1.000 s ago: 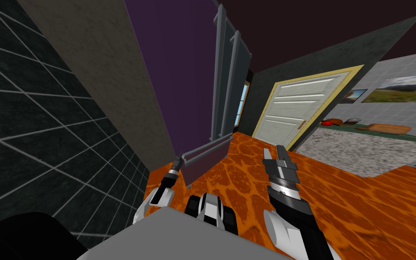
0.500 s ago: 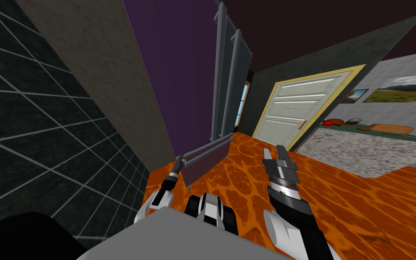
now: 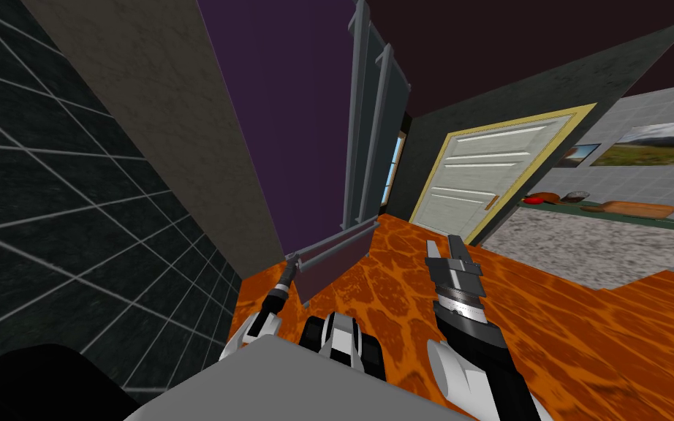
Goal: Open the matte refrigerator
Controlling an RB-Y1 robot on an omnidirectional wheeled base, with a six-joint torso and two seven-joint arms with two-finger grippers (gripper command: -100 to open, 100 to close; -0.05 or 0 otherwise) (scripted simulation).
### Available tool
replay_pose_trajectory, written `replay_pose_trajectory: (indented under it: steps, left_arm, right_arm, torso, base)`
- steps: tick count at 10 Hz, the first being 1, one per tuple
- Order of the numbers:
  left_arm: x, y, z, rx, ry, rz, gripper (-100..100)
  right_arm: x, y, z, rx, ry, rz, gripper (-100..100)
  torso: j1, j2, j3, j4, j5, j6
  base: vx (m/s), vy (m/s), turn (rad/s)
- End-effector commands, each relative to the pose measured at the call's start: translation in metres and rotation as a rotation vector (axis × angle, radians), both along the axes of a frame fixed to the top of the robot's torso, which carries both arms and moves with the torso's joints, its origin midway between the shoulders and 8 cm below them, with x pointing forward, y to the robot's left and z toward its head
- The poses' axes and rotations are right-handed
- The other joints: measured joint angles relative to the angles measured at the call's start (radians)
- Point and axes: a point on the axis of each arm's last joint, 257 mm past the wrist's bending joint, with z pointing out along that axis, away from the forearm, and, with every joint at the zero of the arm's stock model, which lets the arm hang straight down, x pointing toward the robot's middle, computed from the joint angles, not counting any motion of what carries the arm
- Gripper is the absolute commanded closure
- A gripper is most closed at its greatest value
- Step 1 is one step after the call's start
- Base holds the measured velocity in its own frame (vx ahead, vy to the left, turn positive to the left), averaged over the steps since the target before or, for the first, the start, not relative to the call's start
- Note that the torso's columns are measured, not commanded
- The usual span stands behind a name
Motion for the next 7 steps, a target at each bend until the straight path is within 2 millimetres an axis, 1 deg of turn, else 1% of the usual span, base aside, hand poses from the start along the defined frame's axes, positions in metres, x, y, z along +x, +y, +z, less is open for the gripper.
replay_pose_trajectory:
  steps: [1,2,4,7]
  left_arm:
    - [-0.006,0.0,-0.028,0.004,0.055,0.005,-100]
    - [-0.007,0.0,-0.031,0.003,0.06,0.006,-100]
    - [-0.012,-0.002,-0.054,0.001,0.105,0.011,-100]
    - [-0.021,-0.008,-0.084,-0.011,0.161,0.017,-100]
  right_arm:
    - [0.0,0.0,0.0,0.0,0.0,0.0,0]
    - [0.0,0.0,0.0,0.0,0.0,0.0,0]
    - [0.0,0.0,0.0,0.0,0.0,0.0,0]
    - [0.0,0.0,0.0,0.0,0.0,0.0,0]
  torso:
    - [0.0,0.0,0.0,0.0,0.0,0.0]
    - [0.0,0.0,0.0,0.0,0.0,0.0]
    - [0.001,-0.002,0.0,-0.001,0.001,0.001]
    - [0.0,-0.001,-0.001,0.0,0.0,0.0]
  base:
    - [0.021,0.011,0.003]
    - [0.015,0.008,0.001]
    - [0.015,0.009,0.004]
    - [0.023,0.01,0.001]
